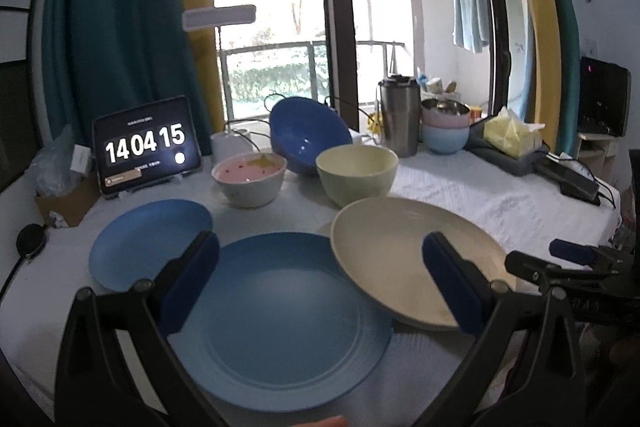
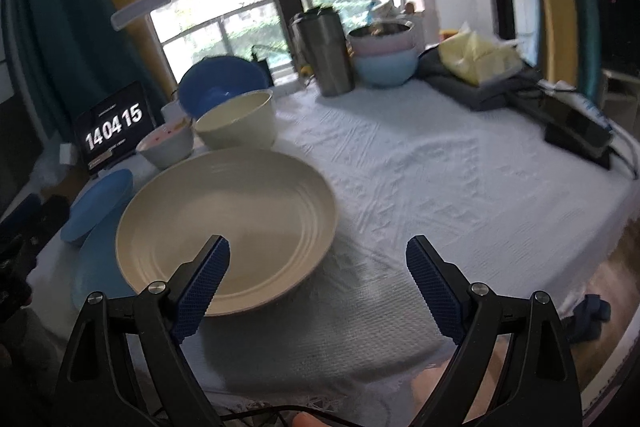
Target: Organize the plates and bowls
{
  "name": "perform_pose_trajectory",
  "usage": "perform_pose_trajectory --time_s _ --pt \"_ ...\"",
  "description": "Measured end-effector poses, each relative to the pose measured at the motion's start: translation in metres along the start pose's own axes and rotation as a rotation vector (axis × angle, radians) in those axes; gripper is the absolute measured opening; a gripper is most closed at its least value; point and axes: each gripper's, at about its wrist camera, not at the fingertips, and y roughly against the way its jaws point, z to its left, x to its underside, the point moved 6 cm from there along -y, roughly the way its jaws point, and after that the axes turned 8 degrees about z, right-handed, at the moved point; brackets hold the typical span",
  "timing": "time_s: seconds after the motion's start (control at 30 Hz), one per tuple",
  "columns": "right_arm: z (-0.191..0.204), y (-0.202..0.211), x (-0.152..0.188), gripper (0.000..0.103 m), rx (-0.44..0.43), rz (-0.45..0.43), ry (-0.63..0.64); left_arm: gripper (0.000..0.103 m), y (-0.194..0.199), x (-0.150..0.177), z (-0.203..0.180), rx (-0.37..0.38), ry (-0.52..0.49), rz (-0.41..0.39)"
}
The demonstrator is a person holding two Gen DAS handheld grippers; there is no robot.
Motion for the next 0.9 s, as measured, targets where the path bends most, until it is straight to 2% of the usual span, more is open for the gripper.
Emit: perform_pose_trajectory --time_s 0.2,0.3,0.4,0.47,0.57,0.6,0.7,0.8,0.9 --pt "0.001 -0.014 -0.004 0.092 -0.041 0.008 -0.003 0.101 -0.027 0.005 -0.009 0.011 -0.003 0.075" --pt "0.0 -0.023 -0.003 0.091 -0.072 0.03 -0.014 0.101 -0.033 0.007 -0.01 0.032 0.004 0.084" --pt "0.0 -0.031 -0.003 0.083 -0.077 0.044 -0.018 0.099 -0.037 0.007 -0.012 0.024 -0.007 0.082" --pt "0.001 -0.033 -0.003 0.08 -0.079 0.05 -0.019 0.087 -0.04 0.008 -0.013 0.02 -0.017 0.088" --pt "-0.001 -0.038 -0.002 0.078 -0.087 0.06 -0.031 0.068 -0.053 0.013 -0.013 0.029 -0.018 0.14" --pt "-0.002 -0.04 -0.001 0.076 -0.087 0.065 -0.033 0.059 -0.056 0.015 -0.013 0.028 -0.016 0.157" --pt "-0.001 -0.043 0.0 0.067 -0.082 0.075 -0.037 0.052 -0.064 0.021 -0.014 0.045 0.0 0.194" --pt "0.002 -0.044 0.001 0.06 -0.078 0.074 -0.032 0.046 -0.064 0.022 -0.017 0.055 -0.007 0.188" --pt "0.003 -0.045 0.001 0.046 -0.077 0.08 -0.033 0.041 -0.063 0.023 -0.02 0.077 -0.013 0.192"
